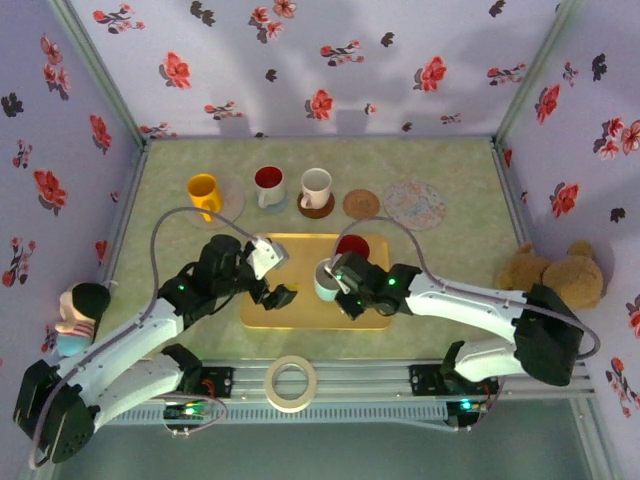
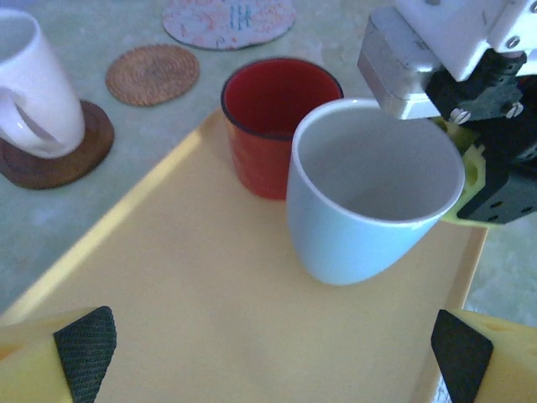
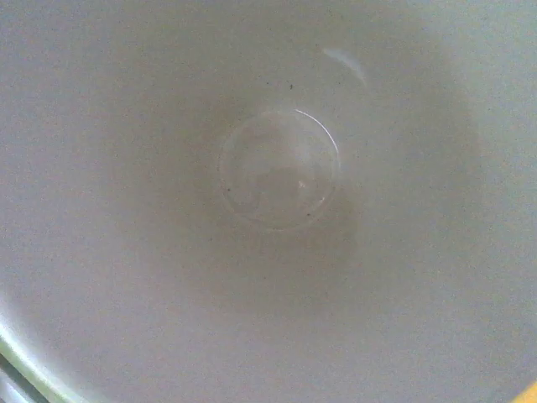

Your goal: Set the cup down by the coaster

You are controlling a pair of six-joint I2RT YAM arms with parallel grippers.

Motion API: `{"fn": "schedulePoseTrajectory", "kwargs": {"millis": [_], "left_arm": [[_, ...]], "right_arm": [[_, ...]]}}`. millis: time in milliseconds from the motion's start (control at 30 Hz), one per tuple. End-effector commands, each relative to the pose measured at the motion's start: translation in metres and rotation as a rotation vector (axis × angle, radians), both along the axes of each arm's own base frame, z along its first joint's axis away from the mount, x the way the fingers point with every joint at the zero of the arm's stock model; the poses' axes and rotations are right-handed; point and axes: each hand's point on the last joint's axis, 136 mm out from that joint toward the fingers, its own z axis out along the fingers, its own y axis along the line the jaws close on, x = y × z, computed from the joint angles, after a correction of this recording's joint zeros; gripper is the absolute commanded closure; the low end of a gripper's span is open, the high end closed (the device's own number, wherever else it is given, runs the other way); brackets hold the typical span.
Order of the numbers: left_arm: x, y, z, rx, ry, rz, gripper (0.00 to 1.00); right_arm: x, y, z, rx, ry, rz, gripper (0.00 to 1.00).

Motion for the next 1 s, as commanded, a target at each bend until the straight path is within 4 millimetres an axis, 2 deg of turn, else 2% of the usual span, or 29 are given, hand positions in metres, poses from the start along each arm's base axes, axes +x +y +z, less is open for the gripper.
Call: {"fn": "schedulePoseTrajectory", "kwargs": {"millis": [0, 133, 333, 567, 767, 967], "left_arm": [[0.006, -0.004, 0.028, -0.048, -0.054, 0.015, 0.0], [0.01, -0.006, 0.042, -0.07, -0.084, 0.019, 0.0], [0.018, -0.01, 0.06, -0.087, -0.122, 0.029, 0.0], [0.04, -0.021, 0.077, -0.144, -0.15, 0.073, 0.0], [0.06, -0.03, 0.075, -0.12, -0.15, 0.095, 0.0], [0.086, -0.036, 0.073, -0.13, -0.144, 0.151, 0.0]], "right_arm": [[0.021, 0.03, 0.053, 0.181, -0.093, -0.011, 1.0], [0.031, 0.031, 0.07, 0.225, -0.114, -0.044, 1.0], [0.055, 0.027, 0.109, 0.308, -0.175, -0.129, 1.0], [0.091, 0.009, 0.152, 0.311, -0.267, -0.271, 1.0], [0.114, -0.003, 0.173, 0.276, -0.306, -0.361, 1.0], [0.14, -0.026, 0.176, 0.26, -0.331, -0.478, 1.0]]}}
